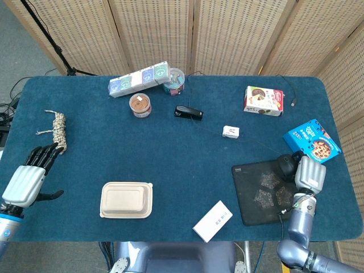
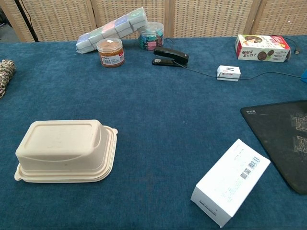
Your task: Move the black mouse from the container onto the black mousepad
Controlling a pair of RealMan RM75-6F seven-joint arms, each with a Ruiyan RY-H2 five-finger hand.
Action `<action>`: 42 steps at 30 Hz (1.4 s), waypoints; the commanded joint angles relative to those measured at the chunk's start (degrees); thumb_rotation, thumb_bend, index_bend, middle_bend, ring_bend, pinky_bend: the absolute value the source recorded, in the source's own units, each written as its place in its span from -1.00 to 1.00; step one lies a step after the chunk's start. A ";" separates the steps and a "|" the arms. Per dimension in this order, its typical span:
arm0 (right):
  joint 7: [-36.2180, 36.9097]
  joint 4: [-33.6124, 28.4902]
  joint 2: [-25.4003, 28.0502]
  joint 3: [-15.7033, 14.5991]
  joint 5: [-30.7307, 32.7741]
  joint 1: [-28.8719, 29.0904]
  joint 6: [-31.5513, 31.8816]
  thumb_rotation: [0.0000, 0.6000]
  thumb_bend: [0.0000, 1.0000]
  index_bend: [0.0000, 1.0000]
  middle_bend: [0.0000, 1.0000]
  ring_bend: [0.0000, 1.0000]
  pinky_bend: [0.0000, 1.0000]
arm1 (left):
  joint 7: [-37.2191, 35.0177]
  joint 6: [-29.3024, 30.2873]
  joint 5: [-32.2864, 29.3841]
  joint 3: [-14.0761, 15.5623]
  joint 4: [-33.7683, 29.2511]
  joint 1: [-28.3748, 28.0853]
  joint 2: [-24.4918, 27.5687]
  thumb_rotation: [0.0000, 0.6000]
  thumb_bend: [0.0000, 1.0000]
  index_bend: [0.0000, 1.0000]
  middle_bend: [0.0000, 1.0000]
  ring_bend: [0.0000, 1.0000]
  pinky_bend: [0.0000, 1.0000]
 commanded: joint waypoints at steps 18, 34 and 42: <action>1.30 17.96 -11.27 1.50 4.65 3.31 -4.73 1.00 -0.82 -0.01 0.09 -0.05 -0.08 | -1.31 -0.44 -1.01 -0.36 0.47 -0.12 0.60 1.00 -0.95 -1.00 -1.00 -1.00 -1.00; 2.75 20.97 -11.25 4.00 5.72 3.00 -6.16 1.00 -0.82 -0.01 0.09 -0.05 -0.08 | -1.36 -0.76 -1.12 -0.26 0.53 -0.18 0.60 1.00 -0.95 -1.00 -1.00 -1.00 -1.00; 3.07 20.54 -10.34 4.17 5.83 2.21 -6.48 1.00 -0.82 -0.01 0.09 -0.05 -0.08 | -0.95 -0.99 -1.20 -0.19 0.32 -0.27 0.56 1.00 -0.95 -1.00 -1.00 -1.00 -1.00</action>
